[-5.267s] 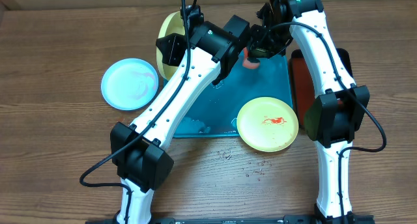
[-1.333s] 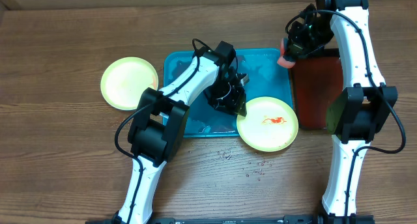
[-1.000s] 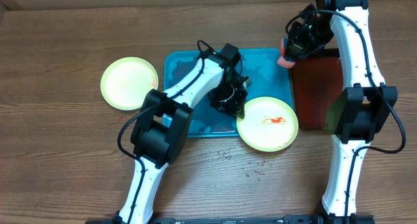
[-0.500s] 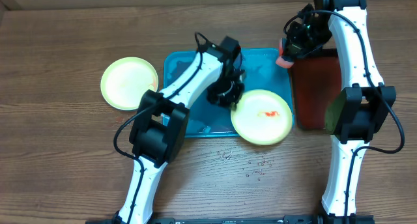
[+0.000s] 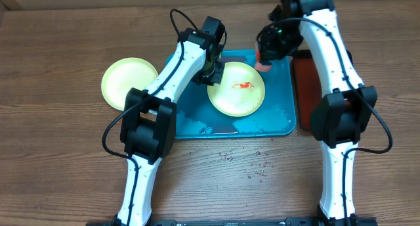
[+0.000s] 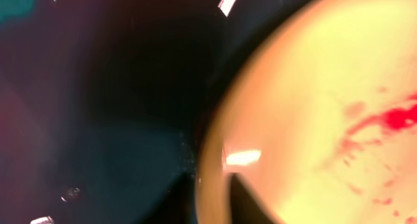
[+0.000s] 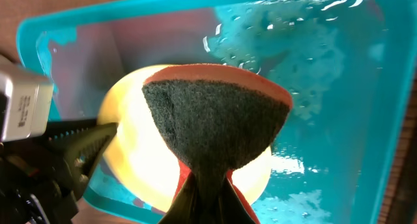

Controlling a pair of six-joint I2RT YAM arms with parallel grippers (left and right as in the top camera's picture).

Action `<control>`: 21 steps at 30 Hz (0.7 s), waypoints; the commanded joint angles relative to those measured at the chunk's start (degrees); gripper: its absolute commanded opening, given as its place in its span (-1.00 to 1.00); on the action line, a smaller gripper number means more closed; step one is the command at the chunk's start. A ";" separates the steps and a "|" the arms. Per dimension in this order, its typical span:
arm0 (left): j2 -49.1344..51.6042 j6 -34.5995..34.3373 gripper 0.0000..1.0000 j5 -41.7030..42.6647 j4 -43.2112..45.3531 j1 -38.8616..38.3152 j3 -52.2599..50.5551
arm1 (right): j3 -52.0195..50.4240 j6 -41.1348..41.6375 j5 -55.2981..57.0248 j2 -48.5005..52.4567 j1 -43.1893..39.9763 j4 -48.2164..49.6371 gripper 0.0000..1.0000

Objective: Clean dirty plates on tray and stack at the side
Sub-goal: 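Grasp the lower yellow plate and pull it toward the tray center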

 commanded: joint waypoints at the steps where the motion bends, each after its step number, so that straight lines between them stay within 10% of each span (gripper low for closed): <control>1: 0.28 -0.63 -0.04 -2.49 -0.31 -0.04 -0.17 | 1.90 0.02 1.92 -0.81 1.44 0.50 -0.92; 21: 0.28 -9.84 -0.25 17.31 5.16 5.70 -8.52 | 1.88 0.02 2.97 -0.81 2.82 -2.10 -0.92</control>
